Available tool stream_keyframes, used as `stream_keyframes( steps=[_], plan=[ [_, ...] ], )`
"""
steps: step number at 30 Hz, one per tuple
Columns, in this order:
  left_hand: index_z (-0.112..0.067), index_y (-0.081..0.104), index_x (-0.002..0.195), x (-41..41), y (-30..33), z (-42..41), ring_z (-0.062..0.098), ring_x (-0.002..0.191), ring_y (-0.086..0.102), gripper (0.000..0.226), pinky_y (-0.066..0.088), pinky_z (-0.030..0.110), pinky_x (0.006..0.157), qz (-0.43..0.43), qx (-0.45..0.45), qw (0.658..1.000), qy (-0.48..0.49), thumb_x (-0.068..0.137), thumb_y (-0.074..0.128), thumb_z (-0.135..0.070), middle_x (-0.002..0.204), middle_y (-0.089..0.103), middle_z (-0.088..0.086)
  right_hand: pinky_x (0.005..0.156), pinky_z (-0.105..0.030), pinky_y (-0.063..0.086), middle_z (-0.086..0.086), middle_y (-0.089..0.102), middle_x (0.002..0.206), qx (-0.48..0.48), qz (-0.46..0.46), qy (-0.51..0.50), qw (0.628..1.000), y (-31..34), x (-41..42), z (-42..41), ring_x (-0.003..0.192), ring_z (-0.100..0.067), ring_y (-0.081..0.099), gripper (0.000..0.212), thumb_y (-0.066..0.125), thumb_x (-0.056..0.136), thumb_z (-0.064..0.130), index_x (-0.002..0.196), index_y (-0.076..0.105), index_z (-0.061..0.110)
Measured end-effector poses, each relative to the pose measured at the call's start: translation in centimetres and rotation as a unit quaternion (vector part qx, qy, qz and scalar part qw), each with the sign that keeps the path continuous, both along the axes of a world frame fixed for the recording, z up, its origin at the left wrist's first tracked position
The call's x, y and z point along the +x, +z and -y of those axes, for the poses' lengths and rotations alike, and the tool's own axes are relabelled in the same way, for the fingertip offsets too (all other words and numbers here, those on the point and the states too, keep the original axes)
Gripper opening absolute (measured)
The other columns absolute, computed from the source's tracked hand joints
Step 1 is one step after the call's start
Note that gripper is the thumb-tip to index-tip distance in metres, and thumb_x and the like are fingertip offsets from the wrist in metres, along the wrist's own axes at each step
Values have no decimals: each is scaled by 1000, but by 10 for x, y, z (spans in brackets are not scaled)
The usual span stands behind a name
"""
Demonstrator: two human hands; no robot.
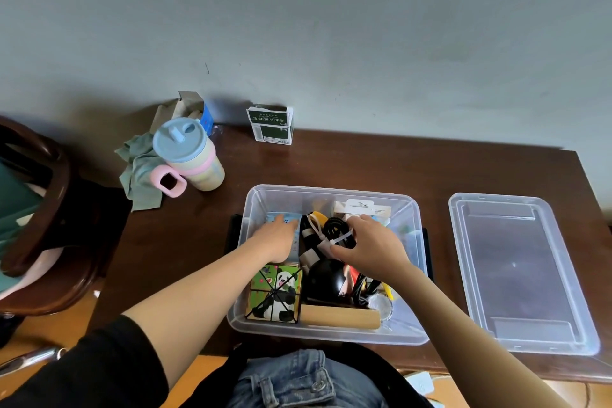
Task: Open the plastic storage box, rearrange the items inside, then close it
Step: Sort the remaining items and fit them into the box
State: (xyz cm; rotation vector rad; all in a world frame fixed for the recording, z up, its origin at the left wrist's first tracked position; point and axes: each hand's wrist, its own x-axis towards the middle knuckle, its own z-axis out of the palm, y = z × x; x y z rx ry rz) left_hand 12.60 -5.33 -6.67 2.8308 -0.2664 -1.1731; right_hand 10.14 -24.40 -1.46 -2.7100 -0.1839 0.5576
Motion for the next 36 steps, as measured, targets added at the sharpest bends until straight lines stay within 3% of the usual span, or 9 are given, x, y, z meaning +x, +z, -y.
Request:
stream_keyframes(
  steps=[2, 6, 12, 16, 19, 22, 26, 30, 36],
  plan=[
    [-19, 1, 153, 0, -2, 1, 34, 123, 50, 78, 45, 29, 80, -38, -2, 999, 6, 90, 40, 3, 159, -7, 14, 55, -26, 36, 6, 51, 84, -4, -5, 6, 1000, 6, -2, 7, 75, -15, 52, 41, 55, 76, 62, 86, 49, 22],
    [-17, 0, 153, 4, 3, 3, 37, 137, 32, 64, 34, 39, 109, -102, -29, 993, 50, 97, 32, -10, 158, -14, 12, 62, -28, 44, 4, 58, 97, -77, -25, 25, 996, 20, -4, 25, 81, -16, 58, 48, 56, 75, 61, 101, 54, 21],
    [-19, 41, 141, -8, 27, 3, 27, 121, 49, 41, 39, 34, 101, 13, -155, 984, 82, 101, 36, -24, 148, 32, 9, 58, -27, 39, 4, 56, 99, -139, 11, -19, 990, 27, -7, 39, 75, -18, 57, 36, 58, 80, 47, 107, 54, 23],
    [-22, 47, 135, -23, 46, 6, 16, 119, 53, 41, 43, 30, 99, -63, -258, 961, 74, 98, 45, -39, 136, 53, 3, 65, -26, 42, 4, 57, 109, -129, 19, -25, 991, 22, -8, 46, 95, -17, 58, 42, 57, 83, 39, 123, 50, 26],
    [-27, 38, 141, -33, 48, 18, 17, 121, 49, 61, 42, 31, 97, -100, -235, 966, -37, 88, 53, -56, 138, 47, 0, 69, -26, 44, 5, 57, 113, -102, 10, -19, 995, 19, -12, 49, 101, -16, 56, 46, 55, 83, 28, 128, 48, 29],
    [-28, 29, 144, -37, 40, 29, 20, 120, 48, 76, 42, 31, 92, -74, -197, 973, -94, 81, 62, -54, 139, 44, -2, 72, -27, 46, 7, 57, 115, -79, 2, -20, 997, 18, -19, 50, 103, -15, 56, 48, 54, 84, 23, 131, 46, 30],
    [-25, 36, 139, -41, 31, 33, 18, 110, 51, 74, 44, 28, 84, -48, -208, 972, -94, 75, 70, -39, 129, 51, -2, 78, -30, 49, 6, 56, 117, -60, 22, -31, 997, 17, -28, 52, 107, -15, 54, 48, 53, 86, 25, 133, 45, 31],
    [-32, 47, 122, -41, 34, 34, 14, 101, 54, 65, 49, 30, 82, 5, -239, 969, -66, 65, 72, -49, 112, 55, -10, 79, -31, 50, 5, 57, 117, -51, 28, -51, 997, 16, -29, 52, 106, -16, 55, 45, 54, 87, 26, 132, 46, 30],
    [-35, 44, 125, -42, 47, 33, 16, 102, 52, 71, 49, 35, 87, 28, -269, 962, -49, 62, 74, -52, 117, 46, -9, 73, -29, 45, 2, 55, 111, -88, 14, -61, 994, 15, -24, 49, 101, -19, 55, 44, 60, 82, 32, 123, 49, 22]
  ],
)
